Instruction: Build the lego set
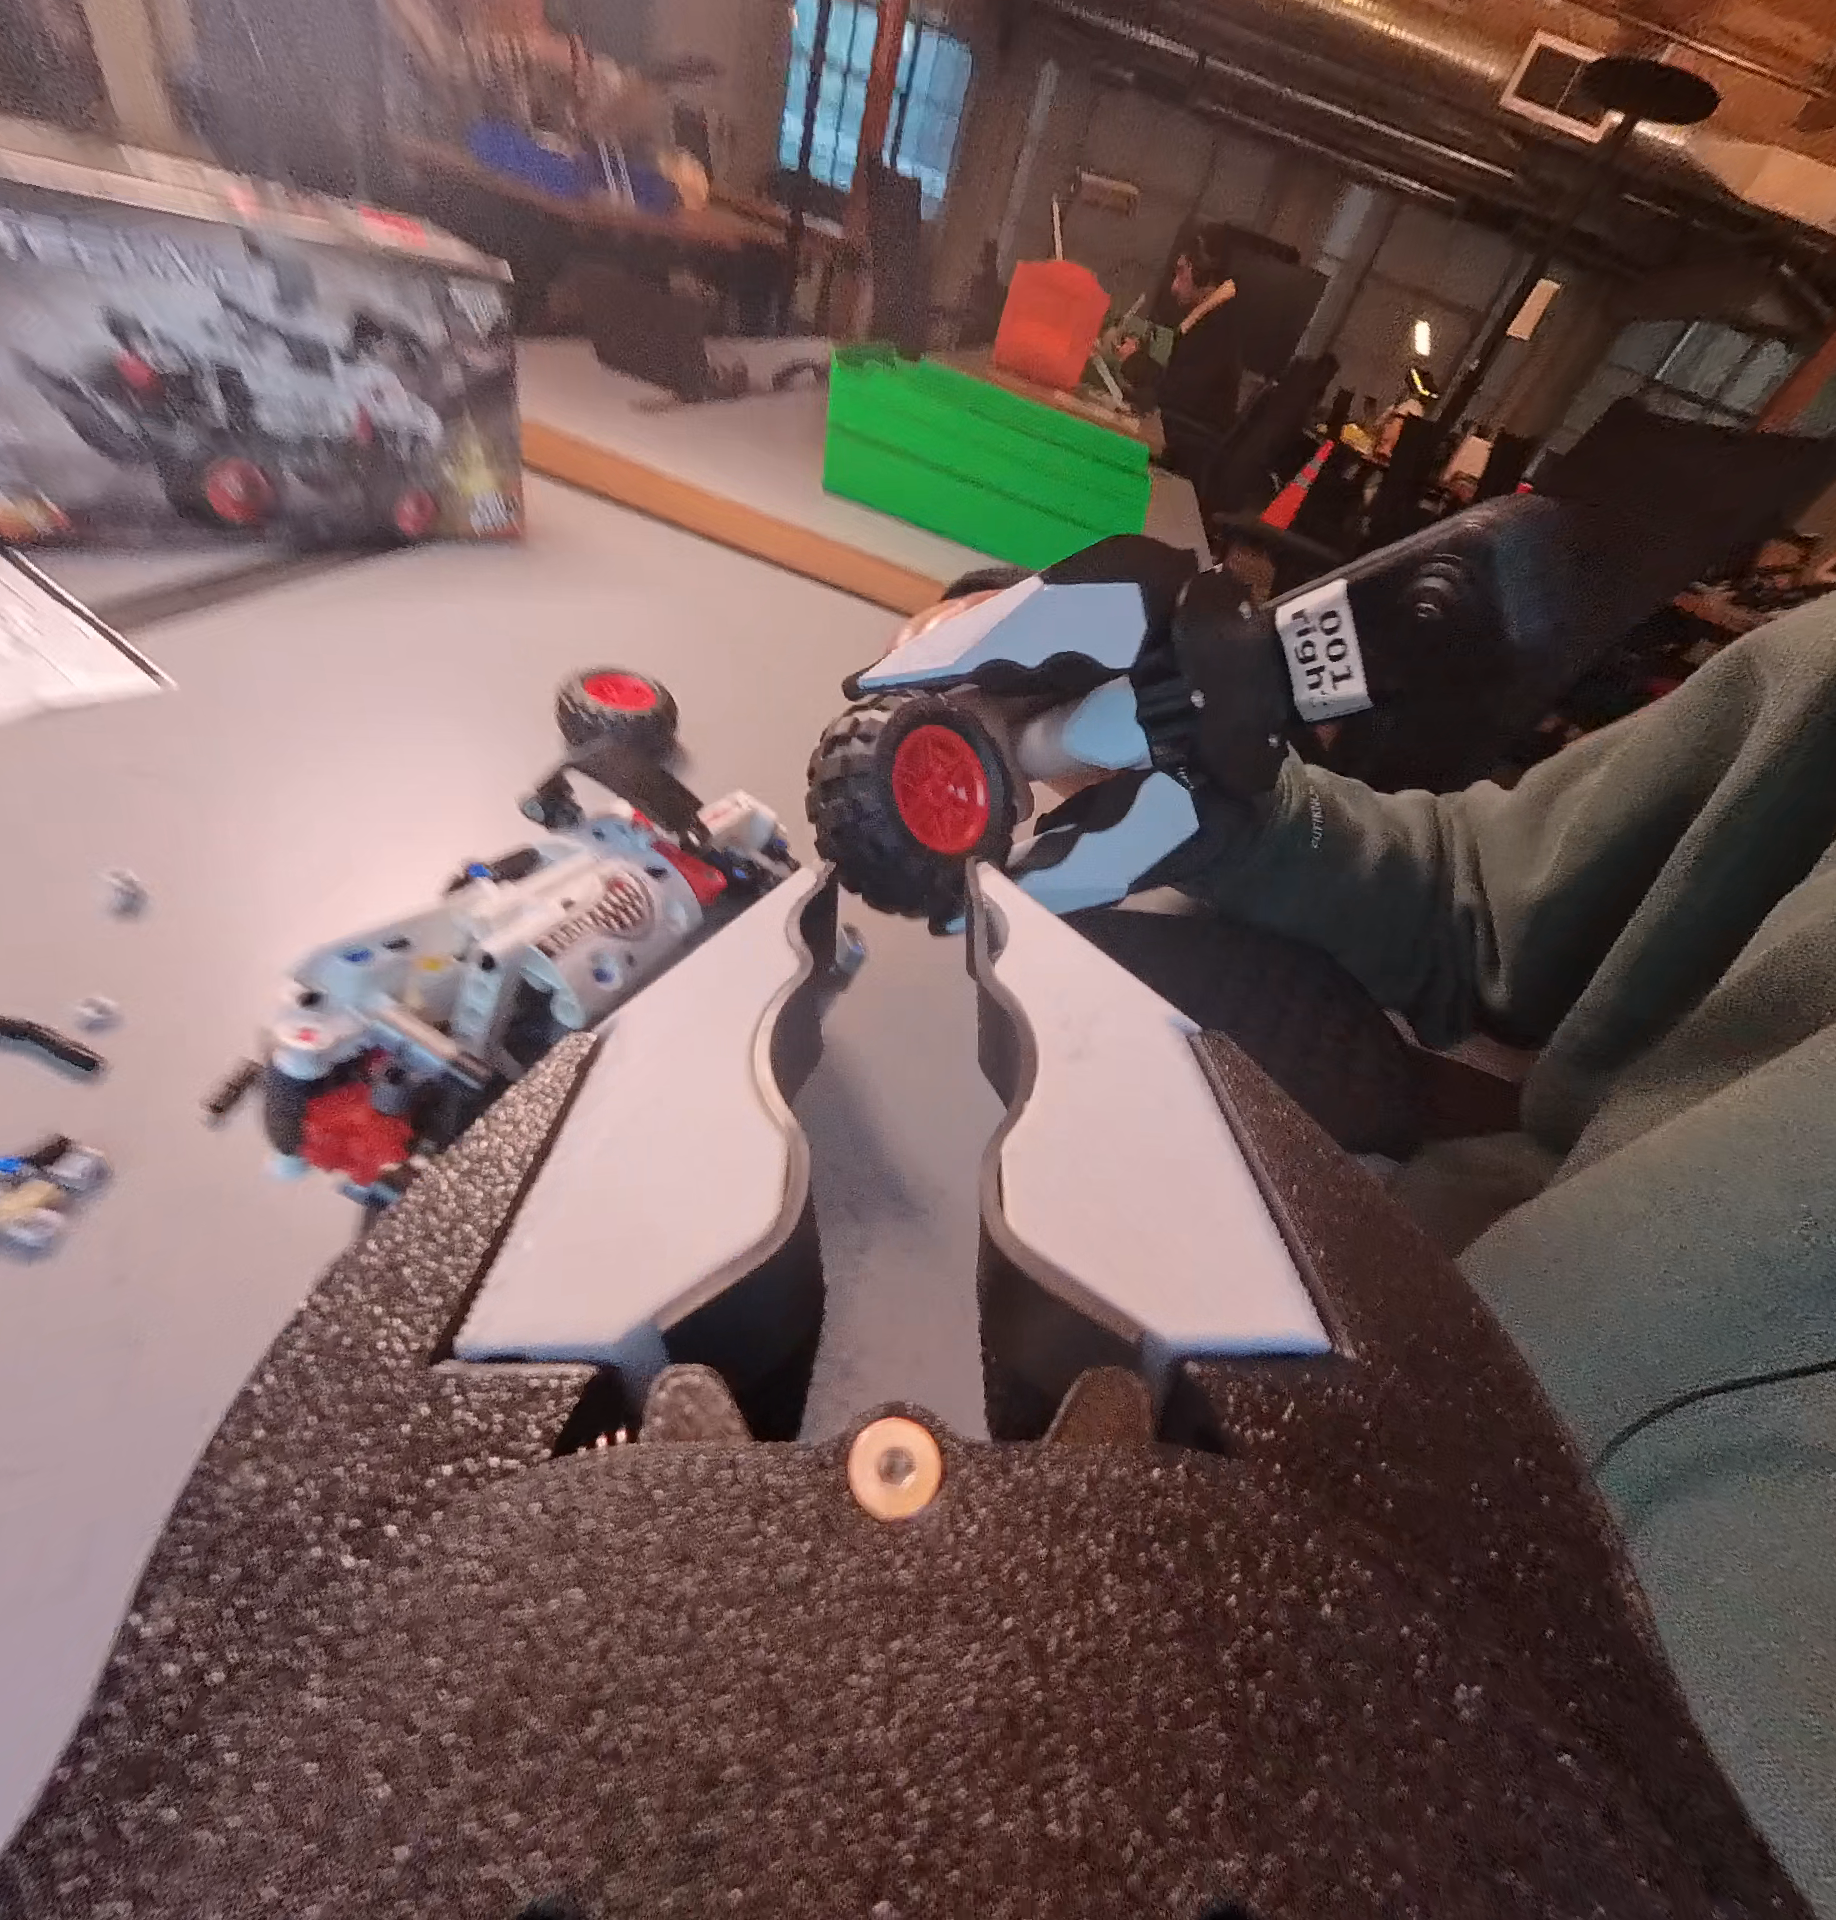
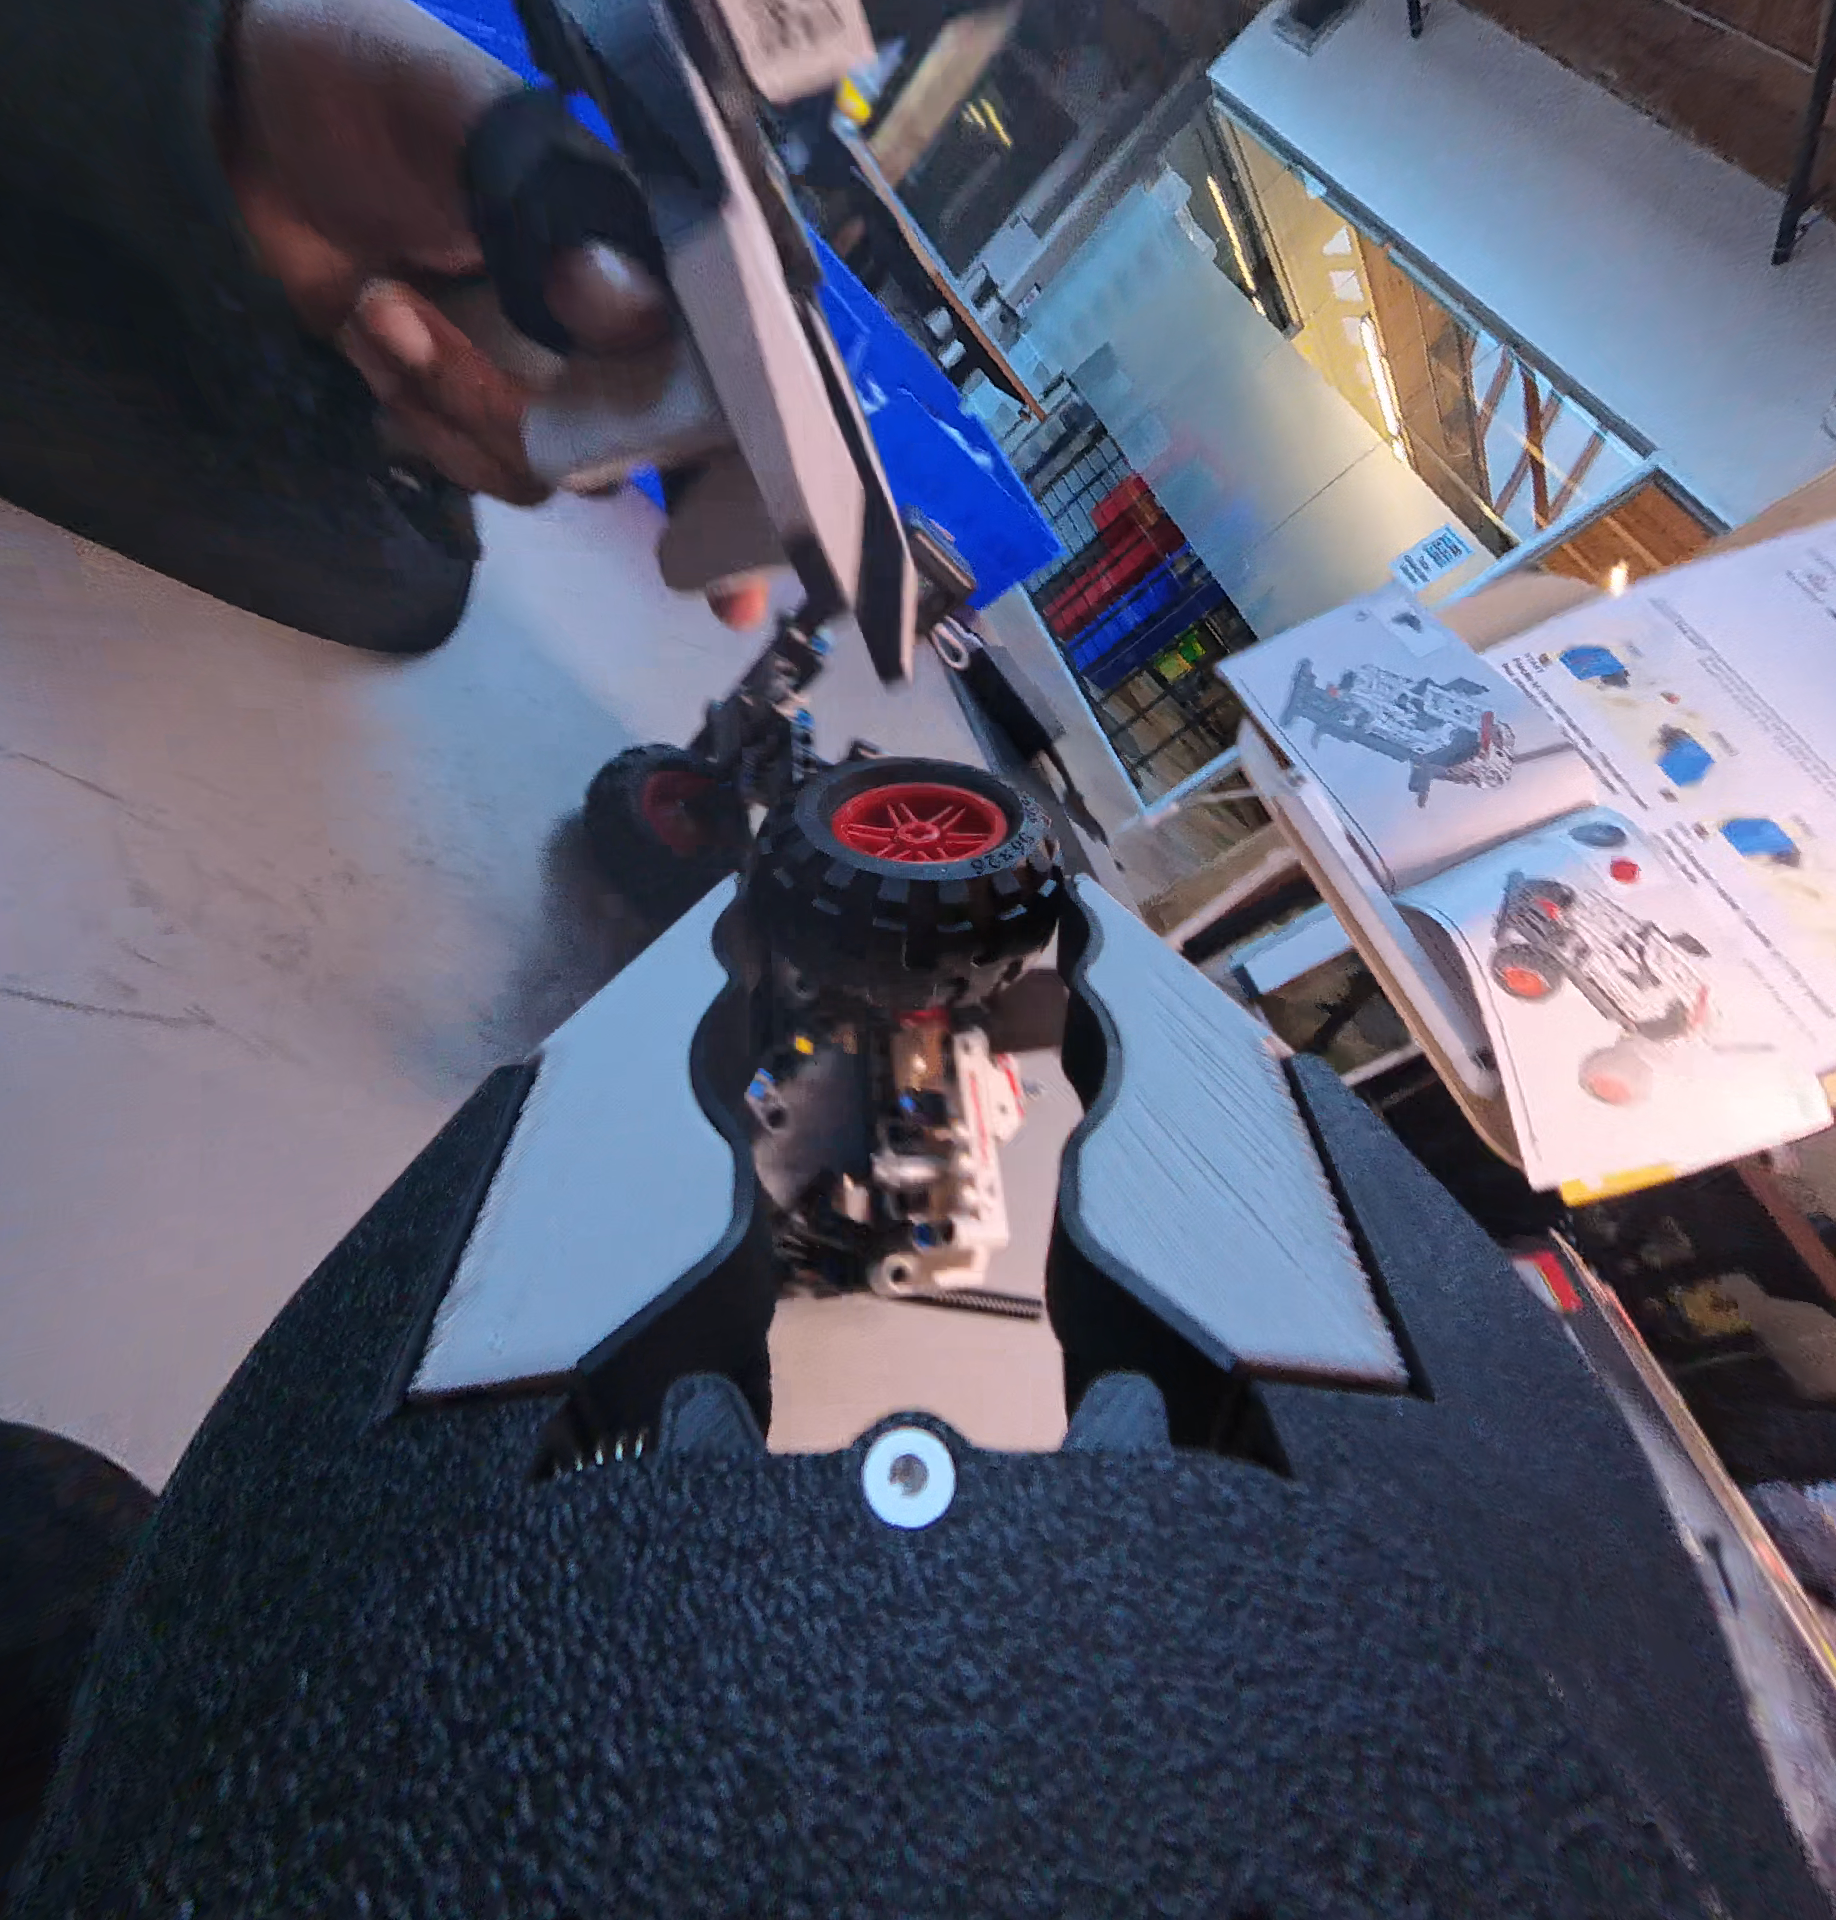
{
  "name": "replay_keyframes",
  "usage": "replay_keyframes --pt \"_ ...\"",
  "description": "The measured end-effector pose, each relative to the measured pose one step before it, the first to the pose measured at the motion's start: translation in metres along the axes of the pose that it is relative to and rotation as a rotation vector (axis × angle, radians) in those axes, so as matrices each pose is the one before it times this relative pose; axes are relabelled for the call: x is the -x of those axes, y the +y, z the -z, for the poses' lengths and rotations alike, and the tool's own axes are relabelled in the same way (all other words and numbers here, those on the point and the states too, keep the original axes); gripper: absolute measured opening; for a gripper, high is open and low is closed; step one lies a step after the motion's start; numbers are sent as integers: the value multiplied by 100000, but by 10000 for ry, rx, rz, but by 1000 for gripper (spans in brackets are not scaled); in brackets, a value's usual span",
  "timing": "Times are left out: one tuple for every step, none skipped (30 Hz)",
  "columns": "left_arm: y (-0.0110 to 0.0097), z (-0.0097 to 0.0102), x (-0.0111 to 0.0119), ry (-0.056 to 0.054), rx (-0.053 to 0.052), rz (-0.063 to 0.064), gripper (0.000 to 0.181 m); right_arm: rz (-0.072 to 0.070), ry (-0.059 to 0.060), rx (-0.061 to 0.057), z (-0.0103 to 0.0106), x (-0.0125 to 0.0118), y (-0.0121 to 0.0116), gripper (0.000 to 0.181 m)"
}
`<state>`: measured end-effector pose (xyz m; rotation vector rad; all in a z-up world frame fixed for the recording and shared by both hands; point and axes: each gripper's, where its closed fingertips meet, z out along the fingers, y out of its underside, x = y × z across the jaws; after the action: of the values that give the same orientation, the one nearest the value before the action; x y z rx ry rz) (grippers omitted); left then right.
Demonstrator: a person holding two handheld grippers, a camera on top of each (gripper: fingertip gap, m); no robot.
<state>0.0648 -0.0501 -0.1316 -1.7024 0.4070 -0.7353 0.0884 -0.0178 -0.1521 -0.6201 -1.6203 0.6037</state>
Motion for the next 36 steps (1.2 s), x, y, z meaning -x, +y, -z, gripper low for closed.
replay_keyframes --pt "-1294 1115 295 -304 -479 -604 23 -406 389 212 730 -1684 1026 56" --pt "-1124 1139 778 -466 -389 -577 25 -578 366 420 726 -1890 1488 56" --pt "-690 1046 1180 -592 -191 -611 29 -677 342 683 589 -1957 2046 56" --pt "-150 880 1283 -527 7 -600 35 -712 345 891 384 -1924 2485 57" --pt "401 662 1155 -336 178 -435 41 -772 166 1127 86 -1581 2894 57" --pt "924 401 813 -64 365 -198 46 -909 -154 1504 -263 -968 3376 57" --pt "1332 153 495 122 502 -39 50 -803 -290 1419 -527 -520 3175 57" --pt "1559 -42 260 194 564 -19 54 -703 -354 1106 -705 -107 2636 57" --pt "1569 -223 -26 262 553 -29 56 -655 -476 942 -763 285 2190 59" --pt "1293 -354 -144 216 456 -20 57 -409 -192 136 -242 -132 695 60" --pt "900 -435 -244 166 320 -77 56 -381 -432 3 116 374 163 60" --pt "684 -456 76 -79 294 -110 50 -93 -108 160 -9 121 307 60" --pt "641 -432 258 -193 373 -126 40 21 34 54 39 12 54 60" --pt "524 -378 -1 0 352 -105 27 163 101 102 139 -31 23 62" --pt "211 -283 -170 135 197 46 18 348 301 40 287 -283 -107 77" --pt "-95 -136 17 82 57 298 18 377 399 -256 606 -460 -587 80" --pt "-93 -50 -63 196 138 525 16 366 148 -879 1026 38 -1676 80" --pt "-213 -38 -210 299 107 720 16 385 -193 -1300 1286 794 -2580 79" --pt "-535 -46 -217 319 -117 924 15 481 -361 -1376 1137 1404 -3023 75" --pt "-680 -56 -368 473 -242 1044 15 651 -545 -1164 632 2017 -2877 71" --pt "-662 -57 -495 618 -264 1007 14 811 -610 -711 -7 2299 -2222 71" --pt "-554 -72 -305 529 -212 895 14 908 -408 -181 -586 1967 -1348 71" --pt "-418 -67 -128 416 -141 770 14 897 -96 162 -985 1384 -701 71" --pt "-361 -64 -89 361 -138 672 14 878 136 305 -1194 948 -281 72" --pt "-331 -75 -194 369 -151 639 14 954 400 441 -1247 511 70 74" --pt "-192 -139 -349 408 -91 553 13 1101 753 465 -1204 -40 213 75" --pt "-19 -223 -426 369 -4 401 13 1086 973 539 -1092 -485 387 71" --pt "81 -290 -410 265 25 226 13 889 584 373 -975 -74 174 72" --pt "74 -328 -354 170 1 130 13 400 189 -30 -803 283 -447 71" --pt "-2 -294 -325 151 -46 114 13 143 -7 45 -779 352 -381 68" --pt "-31 -266 -280 165 -67 109 13 405 -116 201 -785 469 -49 61" --pt "-28 -155 -87 75 -69 94 14 654 408 313 -674 -431 271 58" --pt "40 -51 28 24 -31 -20 14 316 33 145 -461 -198 160 56" --pt "47 41 -281 189 -42 -105 15 -102 -160 -116 -206 -268 -96 50" --pt "-17 139 -630 319 -75 -242 17 -279 -172 -364 64 -446 -342 40" --pt "-159 262 -618 165 -123 -424 16 -407 -496 -338 115 -84 -369 40"
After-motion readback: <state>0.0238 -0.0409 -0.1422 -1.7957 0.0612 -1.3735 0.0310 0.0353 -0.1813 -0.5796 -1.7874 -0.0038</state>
